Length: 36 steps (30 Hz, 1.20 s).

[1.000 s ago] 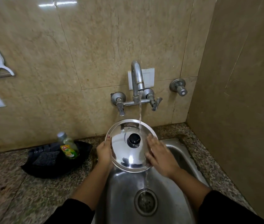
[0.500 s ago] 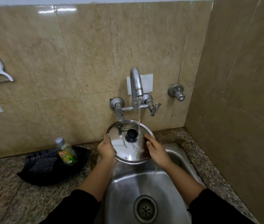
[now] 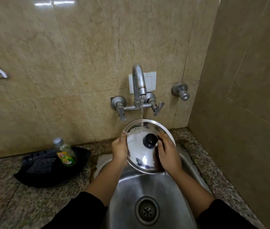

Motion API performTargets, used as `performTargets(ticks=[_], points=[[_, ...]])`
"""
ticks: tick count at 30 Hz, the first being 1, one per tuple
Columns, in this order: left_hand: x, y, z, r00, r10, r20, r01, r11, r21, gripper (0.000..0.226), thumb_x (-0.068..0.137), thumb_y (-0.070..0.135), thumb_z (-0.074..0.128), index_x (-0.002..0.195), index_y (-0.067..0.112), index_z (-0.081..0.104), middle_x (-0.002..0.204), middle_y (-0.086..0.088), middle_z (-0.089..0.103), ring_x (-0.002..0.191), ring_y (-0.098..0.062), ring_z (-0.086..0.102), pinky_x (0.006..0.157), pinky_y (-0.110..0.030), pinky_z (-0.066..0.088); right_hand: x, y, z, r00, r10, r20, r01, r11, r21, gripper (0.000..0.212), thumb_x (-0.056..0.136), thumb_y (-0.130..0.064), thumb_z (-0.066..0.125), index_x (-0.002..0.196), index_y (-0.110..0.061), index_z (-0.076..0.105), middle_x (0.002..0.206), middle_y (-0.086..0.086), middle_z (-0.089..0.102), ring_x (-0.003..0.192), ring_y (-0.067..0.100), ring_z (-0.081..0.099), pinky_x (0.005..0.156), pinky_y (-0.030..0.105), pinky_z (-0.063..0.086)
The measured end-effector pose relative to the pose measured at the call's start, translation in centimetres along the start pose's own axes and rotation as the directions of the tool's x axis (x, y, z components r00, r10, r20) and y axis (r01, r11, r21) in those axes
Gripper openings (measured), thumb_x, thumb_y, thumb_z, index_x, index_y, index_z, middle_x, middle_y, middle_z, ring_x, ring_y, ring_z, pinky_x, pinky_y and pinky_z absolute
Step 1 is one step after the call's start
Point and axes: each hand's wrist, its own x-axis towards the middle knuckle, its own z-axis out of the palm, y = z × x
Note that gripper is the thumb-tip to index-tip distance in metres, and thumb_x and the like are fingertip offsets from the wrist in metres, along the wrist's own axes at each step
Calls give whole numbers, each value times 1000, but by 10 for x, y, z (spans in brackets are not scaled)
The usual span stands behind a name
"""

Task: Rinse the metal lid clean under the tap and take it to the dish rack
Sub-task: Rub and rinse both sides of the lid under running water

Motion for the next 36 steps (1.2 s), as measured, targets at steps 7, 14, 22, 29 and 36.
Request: performTargets(ticks=[7, 14, 22, 29, 36], points=[[-2, 0, -30, 984, 122, 132, -137, 985, 108, 36, 96, 34, 50, 79, 7, 67, 74, -13, 66, 68, -26, 61, 64, -29, 51, -1, 0, 0, 973, -90, 213, 119, 985, -127, 56, 99, -45, 24, 151, -26, 18, 159, -10, 14, 146, 4, 4, 122, 36, 10], [-6, -4, -36, 954, 176, 242, -211, 969, 128, 32, 94, 29, 54, 87, 5, 73, 87, -20, 74, 77, -30, 68, 77, -39, 54, 15, -34, 9, 771, -381, 510, 493, 864, -100, 68, 89, -67, 9, 148, -38, 22, 158, -18, 12, 146, -1, 1, 120, 29, 3], [-13, -10, -38, 955, 201, 219, -230, 967, 112, 29, 95, 25, 54, 84, 7, 74, 82, -20, 73, 72, -26, 67, 71, -35, 53, 5, -37, 13, 906, -245, 344, 303, 945, -126, 54, 96, -54, 32, 145, -31, 38, 154, -9, 33, 141, 11, 28, 116, 35, 28], [-16, -6, -44, 956, 248, 155, -260, 964, 58, 31, 94, 24, 56, 70, 9, 68, 62, -4, 67, 58, -16, 61, 61, -29, 50, 36, -23, 3, 1000, -21, 23, 24, 987, -160, 17, 93, -29, 54, 106, -26, 65, 112, -4, 56, 110, 16, 47, 86, 27, 40], [-6, 8, -56, 939, 114, 326, -180, 967, 178, 37, 91, 36, 58, 87, 1, 70, 82, -19, 71, 76, -33, 67, 76, -39, 53, 64, -40, 1, 960, -22, 277, -89, 920, 382, 10, 92, -9, 58, 94, -18, 60, 87, -4, 59, 88, 16, 56, 78, 25, 44]])
